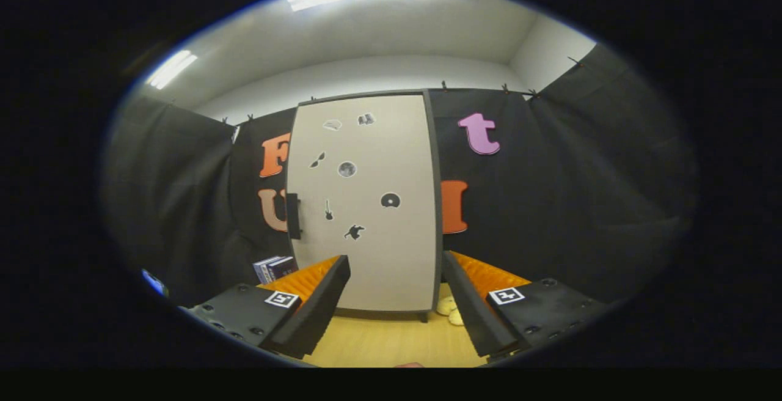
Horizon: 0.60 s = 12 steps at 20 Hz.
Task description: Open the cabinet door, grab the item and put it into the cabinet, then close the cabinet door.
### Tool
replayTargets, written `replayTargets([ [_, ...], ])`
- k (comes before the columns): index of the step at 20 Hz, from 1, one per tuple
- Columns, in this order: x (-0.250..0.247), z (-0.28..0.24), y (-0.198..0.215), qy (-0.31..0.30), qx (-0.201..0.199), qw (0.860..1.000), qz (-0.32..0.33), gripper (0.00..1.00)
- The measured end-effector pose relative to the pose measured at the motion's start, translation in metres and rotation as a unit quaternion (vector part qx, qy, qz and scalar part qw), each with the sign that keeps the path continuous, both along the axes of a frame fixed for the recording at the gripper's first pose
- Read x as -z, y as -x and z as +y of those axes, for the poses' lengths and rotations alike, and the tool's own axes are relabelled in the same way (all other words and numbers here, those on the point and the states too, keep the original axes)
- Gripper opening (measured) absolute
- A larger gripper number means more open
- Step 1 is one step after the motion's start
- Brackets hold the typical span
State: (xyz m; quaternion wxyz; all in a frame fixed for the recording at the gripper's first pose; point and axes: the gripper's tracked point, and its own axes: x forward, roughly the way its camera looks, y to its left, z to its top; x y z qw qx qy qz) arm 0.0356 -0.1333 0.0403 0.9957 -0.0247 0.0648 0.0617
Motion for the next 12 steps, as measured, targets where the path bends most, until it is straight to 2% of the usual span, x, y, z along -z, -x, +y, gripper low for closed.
replayTargets([
  [7, 0.007, -0.061, 0.051, 0.01, 0.031, 0.999, -0.004, 0.97],
  [12, 0.014, -0.088, 0.061, 0.0, 0.041, 0.999, -0.003, 0.97],
])
